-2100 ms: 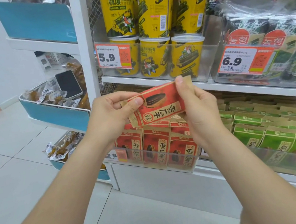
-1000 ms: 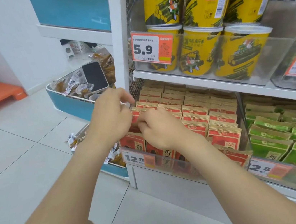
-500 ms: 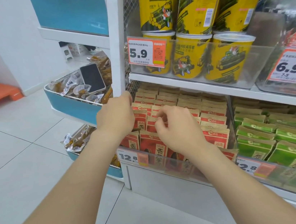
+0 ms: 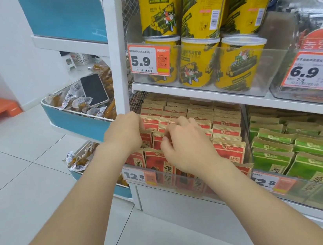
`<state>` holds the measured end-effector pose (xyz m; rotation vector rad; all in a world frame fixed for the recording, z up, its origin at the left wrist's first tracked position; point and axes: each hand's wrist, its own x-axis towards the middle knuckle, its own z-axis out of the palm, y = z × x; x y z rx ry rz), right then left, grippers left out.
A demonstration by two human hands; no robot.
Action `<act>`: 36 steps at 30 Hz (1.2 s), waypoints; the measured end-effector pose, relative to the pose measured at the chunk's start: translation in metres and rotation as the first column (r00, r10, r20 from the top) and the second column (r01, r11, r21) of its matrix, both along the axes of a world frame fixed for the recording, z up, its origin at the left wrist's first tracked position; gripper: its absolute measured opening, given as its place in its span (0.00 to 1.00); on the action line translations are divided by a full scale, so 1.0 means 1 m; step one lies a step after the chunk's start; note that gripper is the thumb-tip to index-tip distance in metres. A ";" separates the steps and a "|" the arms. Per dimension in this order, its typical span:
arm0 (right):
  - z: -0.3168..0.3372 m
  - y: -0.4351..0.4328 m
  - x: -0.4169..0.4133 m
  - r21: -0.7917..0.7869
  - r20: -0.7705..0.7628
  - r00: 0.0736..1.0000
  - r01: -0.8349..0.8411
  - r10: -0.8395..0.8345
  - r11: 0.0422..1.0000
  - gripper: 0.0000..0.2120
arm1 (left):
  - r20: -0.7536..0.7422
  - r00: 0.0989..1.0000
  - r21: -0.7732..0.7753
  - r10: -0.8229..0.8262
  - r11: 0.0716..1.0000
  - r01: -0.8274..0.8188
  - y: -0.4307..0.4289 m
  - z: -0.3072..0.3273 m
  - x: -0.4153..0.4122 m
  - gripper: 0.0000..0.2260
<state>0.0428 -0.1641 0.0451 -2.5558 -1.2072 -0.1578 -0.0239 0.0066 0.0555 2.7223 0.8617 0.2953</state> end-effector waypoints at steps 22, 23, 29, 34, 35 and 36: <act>0.028 -0.037 -0.013 0.628 -0.049 0.952 -0.207 0.303 0.750 0.22 | 0.839 0.478 0.261 -0.260 0.963 0.064 -0.065 0.041 -0.028 0.10; 0.028 -0.039 -0.013 0.618 -0.042 0.949 -0.221 0.311 0.755 0.19 | 0.858 0.453 0.210 -0.243 0.970 0.123 -0.069 0.040 -0.026 0.09; 0.024 -0.047 -0.016 0.637 -0.035 0.986 -0.105 0.165 0.763 0.17 | 0.906 0.424 -0.180 -0.008 0.898 0.403 -0.098 0.035 -0.019 0.10; 0.029 -0.065 -0.016 0.641 -0.082 0.991 -0.028 0.105 0.767 0.21 | 0.869 0.481 -0.384 0.117 0.772 0.506 -0.119 0.036 -0.015 0.11; 0.030 -0.068 -0.016 0.642 -0.083 0.991 -0.030 0.109 0.766 0.21 | 0.860 0.494 -0.414 0.126 0.738 0.533 -0.119 0.034 -0.014 0.09; 0.032 -0.072 -0.016 0.641 -0.085 0.989 -0.037 0.119 0.767 0.21 | 0.849 0.511 -0.443 0.134 0.707 0.551 -0.119 0.033 -0.012 0.09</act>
